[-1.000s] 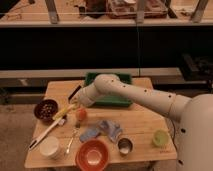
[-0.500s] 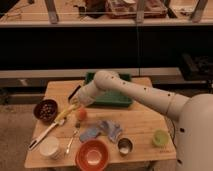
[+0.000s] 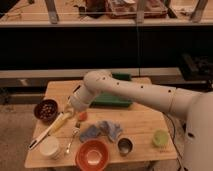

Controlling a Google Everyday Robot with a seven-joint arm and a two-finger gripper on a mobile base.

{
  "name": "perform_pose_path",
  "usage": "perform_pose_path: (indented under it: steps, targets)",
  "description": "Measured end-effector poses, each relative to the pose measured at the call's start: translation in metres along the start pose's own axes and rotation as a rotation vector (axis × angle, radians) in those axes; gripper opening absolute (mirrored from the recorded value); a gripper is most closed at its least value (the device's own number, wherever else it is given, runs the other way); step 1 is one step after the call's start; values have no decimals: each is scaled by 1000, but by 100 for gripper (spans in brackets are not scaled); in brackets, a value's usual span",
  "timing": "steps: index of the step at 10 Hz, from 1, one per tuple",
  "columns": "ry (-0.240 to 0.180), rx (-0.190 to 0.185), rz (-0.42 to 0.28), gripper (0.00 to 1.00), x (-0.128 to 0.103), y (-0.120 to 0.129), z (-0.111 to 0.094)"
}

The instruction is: Place banana in paper cup

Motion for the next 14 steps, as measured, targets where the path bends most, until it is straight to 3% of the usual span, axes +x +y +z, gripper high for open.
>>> perform_pose_path:
  steps: [5,7,9,11,14]
  targets:
    - [49,-94,-35,0,-33,-6,19]
    - [107,-144,-44,0,-38,-9,26]
    - [127,-178,-44,0,-34,-6,28]
    - [133,-198,-51,0,-33,-4,32]
    - [105,-236,-90,2,-35,-4,37]
